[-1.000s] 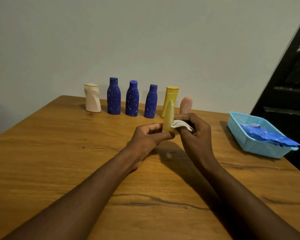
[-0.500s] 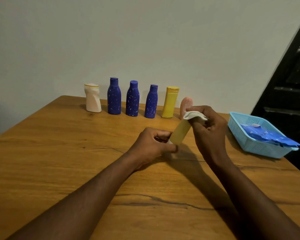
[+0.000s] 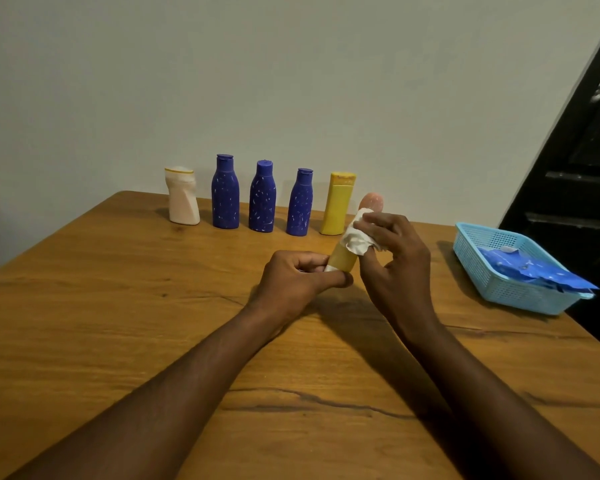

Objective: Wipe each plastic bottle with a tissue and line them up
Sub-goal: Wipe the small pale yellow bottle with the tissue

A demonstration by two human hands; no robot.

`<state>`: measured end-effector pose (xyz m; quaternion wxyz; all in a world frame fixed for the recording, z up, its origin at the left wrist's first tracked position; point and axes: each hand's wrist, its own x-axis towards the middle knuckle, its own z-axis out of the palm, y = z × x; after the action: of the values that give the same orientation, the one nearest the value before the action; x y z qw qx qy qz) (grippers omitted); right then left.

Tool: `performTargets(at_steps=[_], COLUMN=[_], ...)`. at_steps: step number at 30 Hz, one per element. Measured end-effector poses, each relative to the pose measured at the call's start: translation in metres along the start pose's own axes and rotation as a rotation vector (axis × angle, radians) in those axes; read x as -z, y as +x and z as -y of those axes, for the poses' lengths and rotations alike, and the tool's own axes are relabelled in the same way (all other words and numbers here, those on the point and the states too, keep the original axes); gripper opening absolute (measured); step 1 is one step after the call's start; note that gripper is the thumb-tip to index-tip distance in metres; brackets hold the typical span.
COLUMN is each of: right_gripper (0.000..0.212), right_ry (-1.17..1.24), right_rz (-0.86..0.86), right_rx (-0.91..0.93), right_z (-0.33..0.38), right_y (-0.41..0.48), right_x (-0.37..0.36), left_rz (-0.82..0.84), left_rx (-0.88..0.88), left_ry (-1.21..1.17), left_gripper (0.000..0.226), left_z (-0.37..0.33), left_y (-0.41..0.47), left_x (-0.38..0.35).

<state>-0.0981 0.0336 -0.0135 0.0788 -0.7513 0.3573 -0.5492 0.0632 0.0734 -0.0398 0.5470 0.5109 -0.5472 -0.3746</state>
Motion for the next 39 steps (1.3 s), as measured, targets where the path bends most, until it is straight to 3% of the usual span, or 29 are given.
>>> performTargets(at_steps=[14,26,35,39], right_gripper=[0.018,0.023,0.027,0.03], right_ry=[0.009,-0.18,-0.243,-0.223], right_rz=[0.12,0.055,0.326,0.29], right_rx=[-0.01,-0.018,0.016,-0.049], right_z=[0.008,-0.005,0.014,0.01], right_y=[-0.004,0.008,0.0,0.003], right_x=[-0.006,0.009,0.0,0.006], left_rz=[-0.098,-0.162,-0.208,-0.222], left_rx=[-0.006,-0.235,-0.245,-0.228], left_ry=[-0.006,0.405,0.438,0.419], left_gripper=[0.039,0.047,0.039,0.043], left_z=[-0.002,-0.005,0.0,0.0], left_y=[-0.001,-0.006,-0.003,-0.002], left_x=[0.004,-0.001,0.005,0.004])
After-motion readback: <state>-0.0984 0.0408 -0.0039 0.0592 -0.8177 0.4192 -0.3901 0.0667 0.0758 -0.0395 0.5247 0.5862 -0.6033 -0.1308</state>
